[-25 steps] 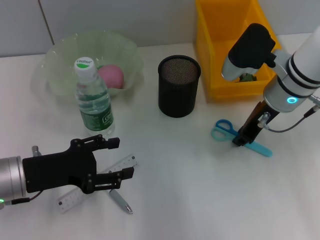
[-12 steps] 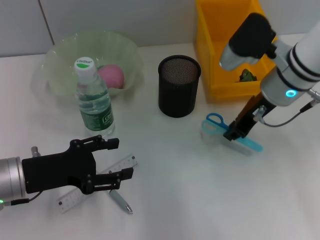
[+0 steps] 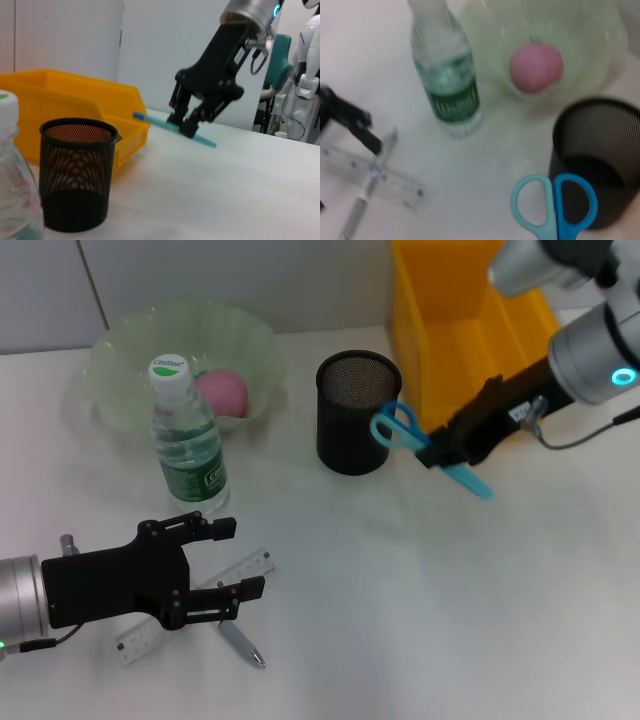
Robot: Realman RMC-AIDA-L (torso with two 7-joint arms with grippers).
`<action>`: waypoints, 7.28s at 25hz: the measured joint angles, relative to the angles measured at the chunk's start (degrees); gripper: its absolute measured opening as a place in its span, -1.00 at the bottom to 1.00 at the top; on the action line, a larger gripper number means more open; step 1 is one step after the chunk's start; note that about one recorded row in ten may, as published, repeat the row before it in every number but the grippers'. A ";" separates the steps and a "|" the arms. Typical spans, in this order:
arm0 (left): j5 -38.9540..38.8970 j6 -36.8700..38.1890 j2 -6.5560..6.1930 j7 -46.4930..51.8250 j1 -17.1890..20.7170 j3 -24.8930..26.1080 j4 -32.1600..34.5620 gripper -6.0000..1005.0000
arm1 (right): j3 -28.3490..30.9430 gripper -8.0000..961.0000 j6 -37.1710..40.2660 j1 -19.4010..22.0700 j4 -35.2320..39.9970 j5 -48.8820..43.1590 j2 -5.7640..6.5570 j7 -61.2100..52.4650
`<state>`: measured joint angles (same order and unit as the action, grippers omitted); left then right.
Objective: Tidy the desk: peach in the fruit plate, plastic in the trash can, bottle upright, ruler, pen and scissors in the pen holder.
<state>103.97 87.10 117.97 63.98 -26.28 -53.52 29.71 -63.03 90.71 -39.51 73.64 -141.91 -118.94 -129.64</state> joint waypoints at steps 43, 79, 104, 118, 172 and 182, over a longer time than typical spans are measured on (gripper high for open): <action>1.11 -0.01 0.15 0.61 -0.36 -0.09 0.50 0.64 | 5.73 -0.26 -29.95 3.72 -40.36 59.50 -0.45 62.03; 1.14 -0.44 -0.03 5.02 -0.39 0.44 3.07 0.64 | 5.73 -0.12 -33.90 -0.57 -53.78 68.58 -0.67 78.57; 1.43 1.25 -0.63 6.33 -0.34 0.00 3.07 0.64 | 6.02 0.70 -1.32 13.97 -40.88 57.04 4.86 57.72; 4.48 1.06 -0.12 8.82 -0.47 -0.08 5.21 0.64 | 6.39 0.69 3.97 13.84 -37.41 34.28 6.16 53.00; 43.40 -11.02 1.21 78.29 -16.94 -50.85 35.85 0.61 | 11.62 0.65 3.77 13.33 -33.47 24.48 6.38 50.91; 43.54 -11.47 1.21 78.09 -17.33 -51.20 35.00 0.49 | 11.62 0.64 3.19 13.31 -33.48 24.43 6.02 51.00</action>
<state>147.51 75.63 119.18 142.08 -43.61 -104.72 64.70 -51.42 93.90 -26.20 40.16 -117.48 -112.93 -78.63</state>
